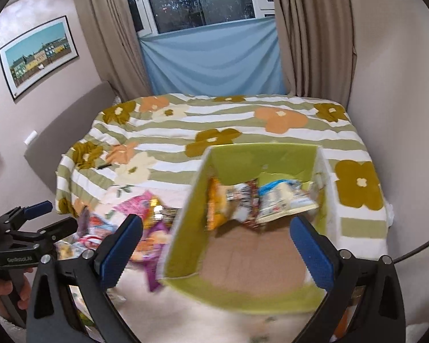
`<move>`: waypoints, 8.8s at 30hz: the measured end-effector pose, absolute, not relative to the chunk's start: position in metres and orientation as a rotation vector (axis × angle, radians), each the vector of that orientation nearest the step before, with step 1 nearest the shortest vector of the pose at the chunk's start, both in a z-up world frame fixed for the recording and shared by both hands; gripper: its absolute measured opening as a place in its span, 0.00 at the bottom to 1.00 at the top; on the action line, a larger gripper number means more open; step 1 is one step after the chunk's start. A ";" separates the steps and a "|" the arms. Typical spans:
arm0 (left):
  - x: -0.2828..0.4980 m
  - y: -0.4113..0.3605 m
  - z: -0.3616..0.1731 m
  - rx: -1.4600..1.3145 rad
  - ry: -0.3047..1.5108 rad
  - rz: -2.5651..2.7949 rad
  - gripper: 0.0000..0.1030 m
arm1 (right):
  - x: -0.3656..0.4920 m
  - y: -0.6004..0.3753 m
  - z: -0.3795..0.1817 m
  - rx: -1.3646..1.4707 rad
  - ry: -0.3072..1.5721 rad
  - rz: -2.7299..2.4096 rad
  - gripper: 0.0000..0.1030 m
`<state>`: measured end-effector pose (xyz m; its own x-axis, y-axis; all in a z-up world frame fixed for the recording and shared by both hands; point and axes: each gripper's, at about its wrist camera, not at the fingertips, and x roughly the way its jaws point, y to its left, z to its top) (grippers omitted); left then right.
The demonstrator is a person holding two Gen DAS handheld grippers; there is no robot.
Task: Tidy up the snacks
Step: 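Withdraw both tools from the box back toward the snack pile, then grasp the green cracker packet with the left tool while the right tool grasps the white-orange cake packet, then carry both packets over the box and release them inside, then withdraw both tools from the box toward the remaining snacks, then grasp the potato-chip packet with the left tool while the right tool grasps the white-red packet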
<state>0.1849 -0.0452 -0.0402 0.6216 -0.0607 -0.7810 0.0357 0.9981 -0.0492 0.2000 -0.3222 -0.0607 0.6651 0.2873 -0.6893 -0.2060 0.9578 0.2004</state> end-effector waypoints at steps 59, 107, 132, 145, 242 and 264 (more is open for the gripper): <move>0.122 0.088 -0.301 -0.114 1.409 0.082 0.73 | 0.149 -0.101 -0.292 0.120 1.418 0.321 0.77; 0.094 0.098 -0.155 -0.169 1.155 -0.184 0.39 | 0.114 -0.124 -0.210 0.183 1.201 0.259 0.74; 0.234 -0.119 -0.062 -0.108 0.948 -0.479 0.39 | 0.172 -0.334 -0.083 0.298 0.877 0.015 0.74; 0.297 -0.245 -0.150 -0.041 1.076 -0.433 0.40 | 0.223 -0.424 -0.125 0.311 0.958 0.049 0.74; 0.113 0.220 -0.189 -0.314 1.221 -0.091 0.97 | 0.158 -0.078 -0.171 0.308 1.080 0.347 0.99; 0.173 0.191 -0.257 -0.352 1.331 0.095 0.90 | 0.247 -0.047 -0.237 0.255 1.276 0.546 0.99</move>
<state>0.1730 0.1912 -0.2573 0.2424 -0.1316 -0.9612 -0.2670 0.9434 -0.1965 0.2470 -0.0469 -0.2369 0.1869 0.5190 -0.8341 -0.2445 0.8469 0.4722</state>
